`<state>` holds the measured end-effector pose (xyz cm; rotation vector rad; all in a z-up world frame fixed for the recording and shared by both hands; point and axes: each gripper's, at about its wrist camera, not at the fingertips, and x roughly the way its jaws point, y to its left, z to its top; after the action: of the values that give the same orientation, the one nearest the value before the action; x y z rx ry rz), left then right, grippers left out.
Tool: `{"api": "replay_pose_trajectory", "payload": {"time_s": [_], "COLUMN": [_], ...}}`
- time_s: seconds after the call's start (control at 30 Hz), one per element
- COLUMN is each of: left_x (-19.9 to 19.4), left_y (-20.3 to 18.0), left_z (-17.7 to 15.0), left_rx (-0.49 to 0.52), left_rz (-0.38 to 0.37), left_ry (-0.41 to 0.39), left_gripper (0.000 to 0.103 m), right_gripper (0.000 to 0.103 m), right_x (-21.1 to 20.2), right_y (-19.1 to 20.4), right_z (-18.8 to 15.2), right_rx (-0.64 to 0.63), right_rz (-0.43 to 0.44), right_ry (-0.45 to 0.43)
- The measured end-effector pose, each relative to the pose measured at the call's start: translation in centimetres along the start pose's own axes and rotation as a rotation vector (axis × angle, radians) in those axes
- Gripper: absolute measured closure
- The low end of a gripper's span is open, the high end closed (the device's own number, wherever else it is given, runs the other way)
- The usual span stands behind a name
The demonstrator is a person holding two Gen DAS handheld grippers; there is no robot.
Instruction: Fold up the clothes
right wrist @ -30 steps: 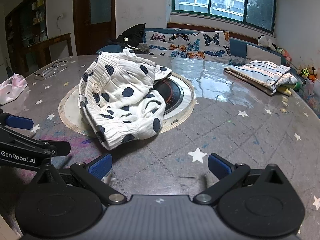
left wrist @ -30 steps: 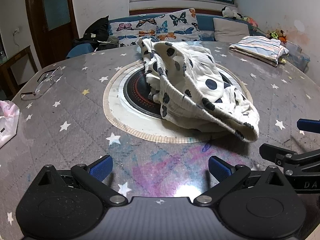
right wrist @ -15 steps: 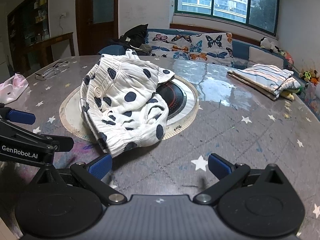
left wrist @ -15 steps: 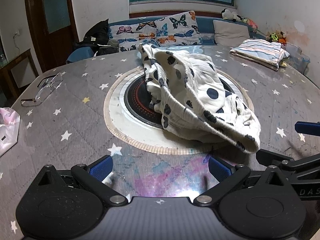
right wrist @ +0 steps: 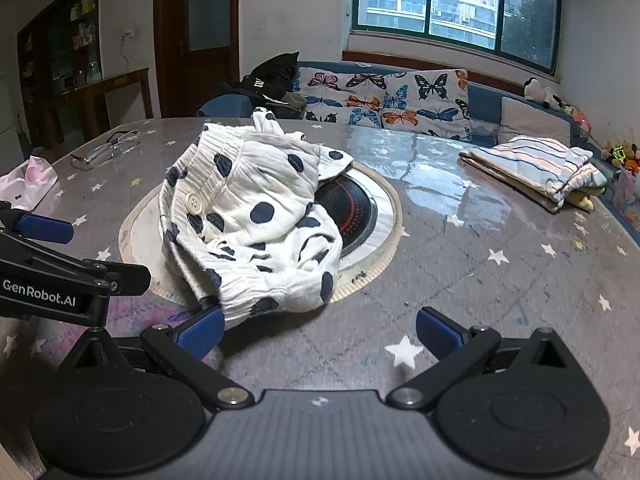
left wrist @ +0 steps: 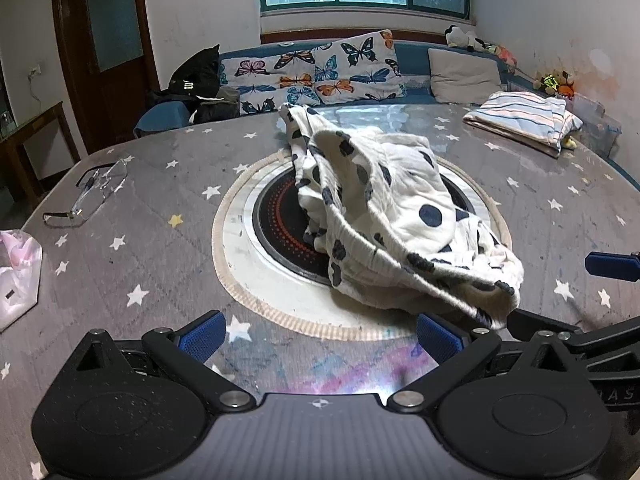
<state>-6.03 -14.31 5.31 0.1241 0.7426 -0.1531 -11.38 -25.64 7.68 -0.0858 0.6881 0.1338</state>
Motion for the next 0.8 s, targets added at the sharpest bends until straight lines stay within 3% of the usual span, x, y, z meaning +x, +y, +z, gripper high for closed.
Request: {"api": "replay_pose_trajectory", "payload": {"time_s": [0.33,0.5,0.7,0.8], "left_x": [-1.2,-1.8,-0.1,1.8], "left_y": [1.2,1.9,2.1,1.9], "left_z": [2.2,3.7,6.8,8.5], "left_rx": [-0.006,-0.021,-0.024,-0.034], "left_rz": [0.008,-0.022,-0.048,-0.071], "left_ry": [-0.059,-0.09,-0.143,-0.126], "left_gripper": [0.0,0.0,0.001,0.003], "right_gripper": [0.0,0.0,0.0,0.0], "right_x": [0.4,0.1,0.3,0.8], "right_y": [0.0,-0.2,-0.2,0.0], "right_z": [1.2,1.7,2.4,2.4], "right_rx": [-0.008,-0.012,-0.024,-0.034], "right_rz": [0.017,0.038,0.048,0.054], "right_ry": [-0.009,-0.02,-0.031,-0.023]}}
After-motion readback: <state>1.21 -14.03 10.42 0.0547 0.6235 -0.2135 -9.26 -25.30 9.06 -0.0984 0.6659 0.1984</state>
